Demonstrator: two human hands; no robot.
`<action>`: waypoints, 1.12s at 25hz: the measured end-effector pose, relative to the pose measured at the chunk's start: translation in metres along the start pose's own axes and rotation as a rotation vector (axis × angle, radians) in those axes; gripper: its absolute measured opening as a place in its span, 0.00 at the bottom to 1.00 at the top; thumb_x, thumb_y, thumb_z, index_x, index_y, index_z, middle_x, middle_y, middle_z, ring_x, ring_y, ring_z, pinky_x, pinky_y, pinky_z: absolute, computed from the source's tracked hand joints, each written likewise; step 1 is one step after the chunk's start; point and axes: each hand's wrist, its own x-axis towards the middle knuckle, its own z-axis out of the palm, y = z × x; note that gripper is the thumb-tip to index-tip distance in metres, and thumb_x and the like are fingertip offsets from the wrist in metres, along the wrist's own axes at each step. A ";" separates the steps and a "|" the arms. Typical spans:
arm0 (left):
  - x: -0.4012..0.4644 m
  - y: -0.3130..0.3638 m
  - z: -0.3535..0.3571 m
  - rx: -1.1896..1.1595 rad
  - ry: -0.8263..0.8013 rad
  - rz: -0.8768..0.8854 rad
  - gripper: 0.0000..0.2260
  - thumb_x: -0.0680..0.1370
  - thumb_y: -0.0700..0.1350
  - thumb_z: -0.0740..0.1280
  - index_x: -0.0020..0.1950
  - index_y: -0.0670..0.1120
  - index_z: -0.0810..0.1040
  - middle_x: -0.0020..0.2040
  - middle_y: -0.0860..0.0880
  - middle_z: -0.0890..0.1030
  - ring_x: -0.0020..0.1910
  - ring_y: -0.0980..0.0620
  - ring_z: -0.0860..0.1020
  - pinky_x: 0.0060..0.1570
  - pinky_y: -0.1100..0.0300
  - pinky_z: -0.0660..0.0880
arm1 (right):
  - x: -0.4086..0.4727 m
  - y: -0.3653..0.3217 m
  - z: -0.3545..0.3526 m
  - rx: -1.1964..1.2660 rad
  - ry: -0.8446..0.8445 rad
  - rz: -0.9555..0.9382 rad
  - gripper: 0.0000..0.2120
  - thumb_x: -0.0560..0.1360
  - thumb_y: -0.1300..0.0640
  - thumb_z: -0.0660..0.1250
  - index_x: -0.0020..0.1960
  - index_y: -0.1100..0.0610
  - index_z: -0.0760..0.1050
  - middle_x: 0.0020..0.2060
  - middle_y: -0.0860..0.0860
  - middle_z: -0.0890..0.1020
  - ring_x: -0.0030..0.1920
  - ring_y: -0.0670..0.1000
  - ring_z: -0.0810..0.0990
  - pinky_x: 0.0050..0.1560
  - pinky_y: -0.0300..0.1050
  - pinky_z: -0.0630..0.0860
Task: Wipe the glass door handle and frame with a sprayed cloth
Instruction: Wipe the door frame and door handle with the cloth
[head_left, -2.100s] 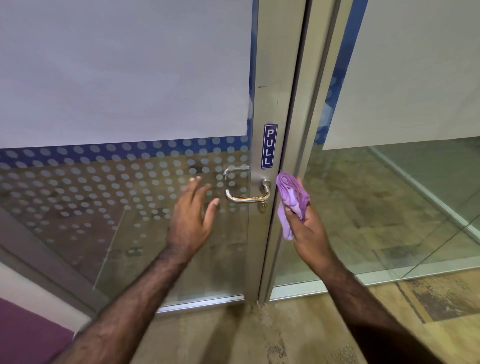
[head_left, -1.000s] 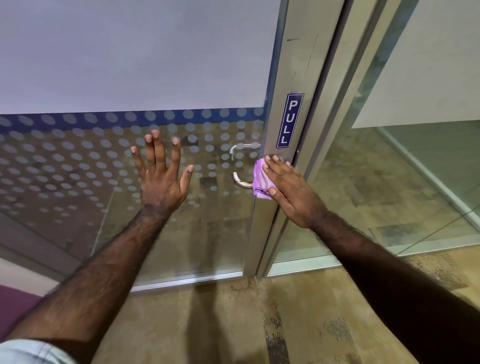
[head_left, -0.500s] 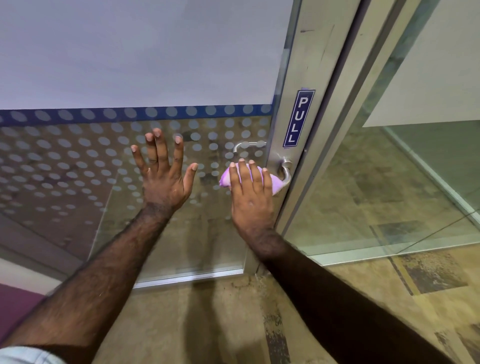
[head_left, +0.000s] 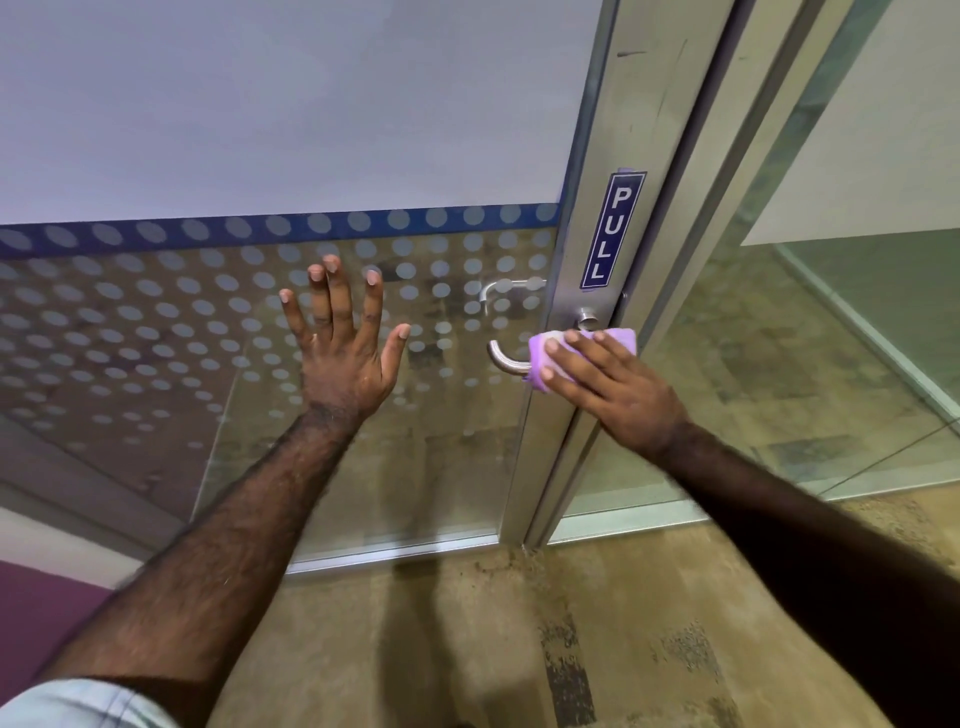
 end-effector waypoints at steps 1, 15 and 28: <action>0.000 0.000 0.000 -0.005 -0.004 0.002 0.39 0.87 0.62 0.59 0.86 0.48 0.40 0.85 0.37 0.43 0.84 0.44 0.28 0.81 0.38 0.29 | -0.008 0.015 -0.002 0.001 -0.022 -0.029 0.25 0.90 0.67 0.53 0.87 0.58 0.60 0.85 0.59 0.65 0.85 0.63 0.65 0.81 0.65 0.69; 0.000 0.001 0.004 -0.017 0.022 -0.006 0.37 0.87 0.62 0.60 0.86 0.45 0.47 0.86 0.39 0.38 0.85 0.45 0.29 0.81 0.38 0.30 | 0.065 -0.074 0.006 -0.031 0.083 0.217 0.23 0.89 0.64 0.58 0.83 0.56 0.69 0.81 0.58 0.72 0.81 0.62 0.71 0.76 0.64 0.75; 0.000 -0.002 0.013 -0.011 0.081 0.033 0.42 0.85 0.62 0.62 0.87 0.48 0.38 0.86 0.42 0.29 0.85 0.43 0.31 0.81 0.36 0.30 | 0.021 -0.018 0.005 0.045 0.017 -0.027 0.27 0.88 0.67 0.62 0.85 0.61 0.63 0.84 0.58 0.67 0.85 0.59 0.66 0.82 0.60 0.69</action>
